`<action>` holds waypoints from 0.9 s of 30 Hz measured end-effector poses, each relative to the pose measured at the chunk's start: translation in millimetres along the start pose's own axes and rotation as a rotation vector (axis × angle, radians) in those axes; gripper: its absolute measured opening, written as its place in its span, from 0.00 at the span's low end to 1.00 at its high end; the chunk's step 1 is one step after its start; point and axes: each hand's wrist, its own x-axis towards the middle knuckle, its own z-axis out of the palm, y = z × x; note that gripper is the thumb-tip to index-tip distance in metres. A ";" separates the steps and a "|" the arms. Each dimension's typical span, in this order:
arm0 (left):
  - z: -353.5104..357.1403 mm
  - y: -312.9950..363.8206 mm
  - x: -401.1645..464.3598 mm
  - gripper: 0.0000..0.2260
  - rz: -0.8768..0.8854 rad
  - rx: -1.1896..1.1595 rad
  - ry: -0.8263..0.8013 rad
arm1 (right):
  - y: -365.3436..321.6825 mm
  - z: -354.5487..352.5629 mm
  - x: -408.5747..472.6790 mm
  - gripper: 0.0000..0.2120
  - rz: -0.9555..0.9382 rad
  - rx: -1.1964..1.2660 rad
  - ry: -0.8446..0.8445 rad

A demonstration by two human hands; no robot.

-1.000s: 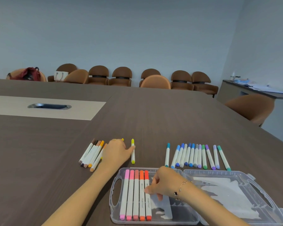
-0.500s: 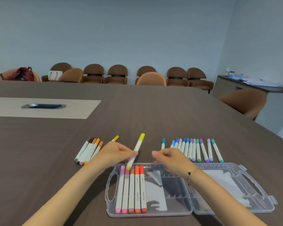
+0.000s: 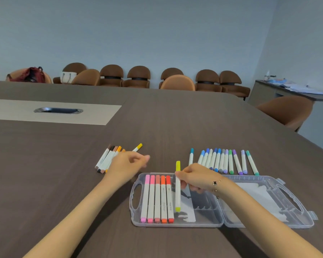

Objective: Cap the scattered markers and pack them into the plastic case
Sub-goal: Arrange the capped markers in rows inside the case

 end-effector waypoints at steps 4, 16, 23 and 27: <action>-12.1 -39.0 21.4 0.06 -0.043 0.101 0.228 | 7.7 19.6 12.2 0.21 0.033 -0.239 0.058; -14.1 -67.1 41.5 0.09 -0.034 0.395 0.343 | 18.0 24.4 1.4 0.17 -0.031 -0.312 0.023; -4.2 -56.1 47.0 0.13 -0.068 0.616 0.314 | 15.4 19.3 4.6 0.19 -0.017 -0.294 -0.060; -5.5 -57.0 44.7 0.12 -0.036 0.698 0.294 | 13.7 18.3 8.0 0.17 -0.035 -0.340 -0.078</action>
